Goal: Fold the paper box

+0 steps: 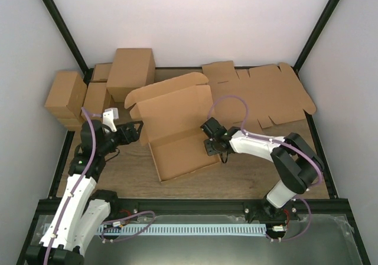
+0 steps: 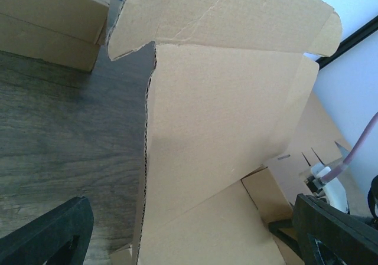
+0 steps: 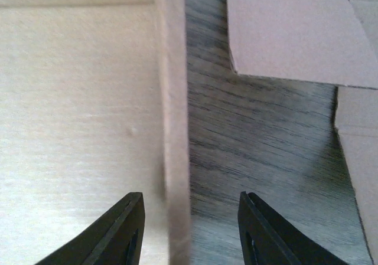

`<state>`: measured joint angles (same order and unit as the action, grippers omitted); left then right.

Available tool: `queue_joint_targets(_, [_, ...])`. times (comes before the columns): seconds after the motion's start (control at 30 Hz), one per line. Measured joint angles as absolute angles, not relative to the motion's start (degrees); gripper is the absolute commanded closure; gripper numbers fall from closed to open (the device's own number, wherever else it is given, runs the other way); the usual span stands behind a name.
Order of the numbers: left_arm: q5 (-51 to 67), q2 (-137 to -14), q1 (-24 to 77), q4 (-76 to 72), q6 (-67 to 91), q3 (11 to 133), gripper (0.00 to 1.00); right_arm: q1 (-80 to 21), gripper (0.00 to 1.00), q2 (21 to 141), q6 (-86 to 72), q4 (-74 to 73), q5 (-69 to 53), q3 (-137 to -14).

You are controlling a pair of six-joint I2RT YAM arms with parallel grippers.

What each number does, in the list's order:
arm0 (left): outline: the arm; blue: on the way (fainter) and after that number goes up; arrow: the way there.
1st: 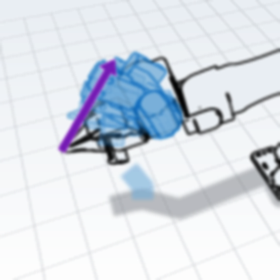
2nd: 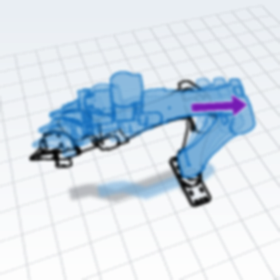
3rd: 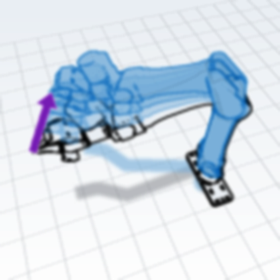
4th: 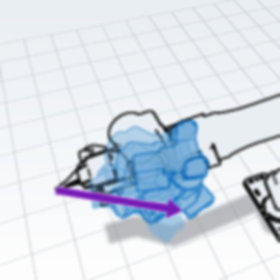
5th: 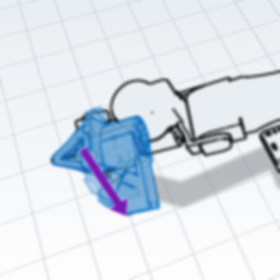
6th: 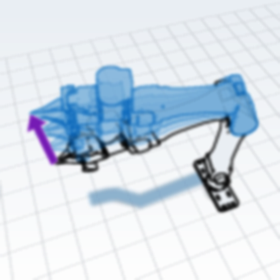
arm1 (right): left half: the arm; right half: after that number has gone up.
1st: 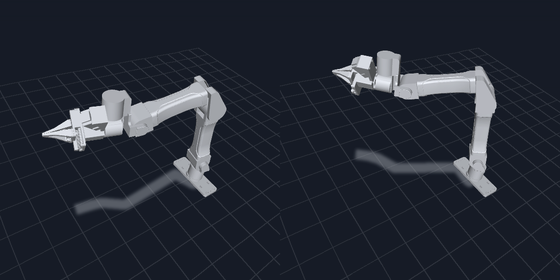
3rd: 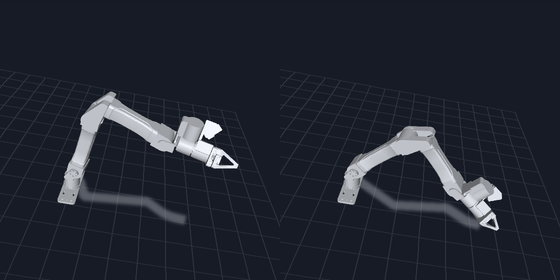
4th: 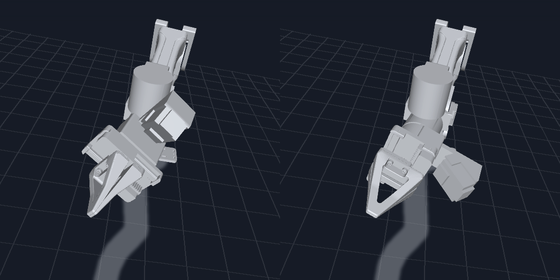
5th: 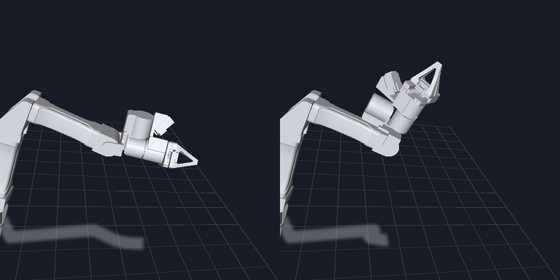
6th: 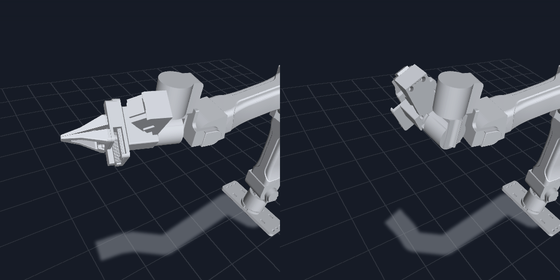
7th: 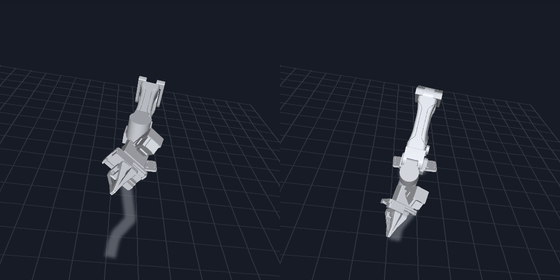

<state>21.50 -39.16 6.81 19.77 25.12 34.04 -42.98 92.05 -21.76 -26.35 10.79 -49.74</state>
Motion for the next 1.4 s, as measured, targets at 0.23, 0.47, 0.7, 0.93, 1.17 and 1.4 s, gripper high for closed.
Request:
queue_joint_targets(0.23, [21.0,-39.2,6.8,19.8,25.1,34.0,0.05,-43.0,0.55,91.9,-21.5,-25.2,8.8,-51.9])
queue_joint_targets(0.47, [20.8,-39.2,6.8,19.8,25.1,34.0,0.05,-43.0,0.58,95.8,-21.5,-25.1,10.0,-55.7])
queue_joint_targets(0.7, [20.0,-39.2,6.8,19.8,25.1,34.0,0.05,-43.0,0.93,97.9,-20.9,-26.6,12.4,-55.7])
queue_joint_targets(0.93, [17.8,-39.5,6.8,19.8,25.1,34.0,0.05,-43.1,0.89,98.0,-21.1,-27.0,13.5,-55.7])
queue_joint_targets(1.17, [15.3,-40.0,6.8,18.3,25.5,33.1,0.08,-43.2,0.60,98.0,-21.6,-27.5,15.0,-55.7])
queue_joint_targets(1.4, [15.2,-43.8,6.8,16.4,25.3,32.4,0.17,-42.3,0.38,92.8,-20.0,-26.4,9.2,-55.4])
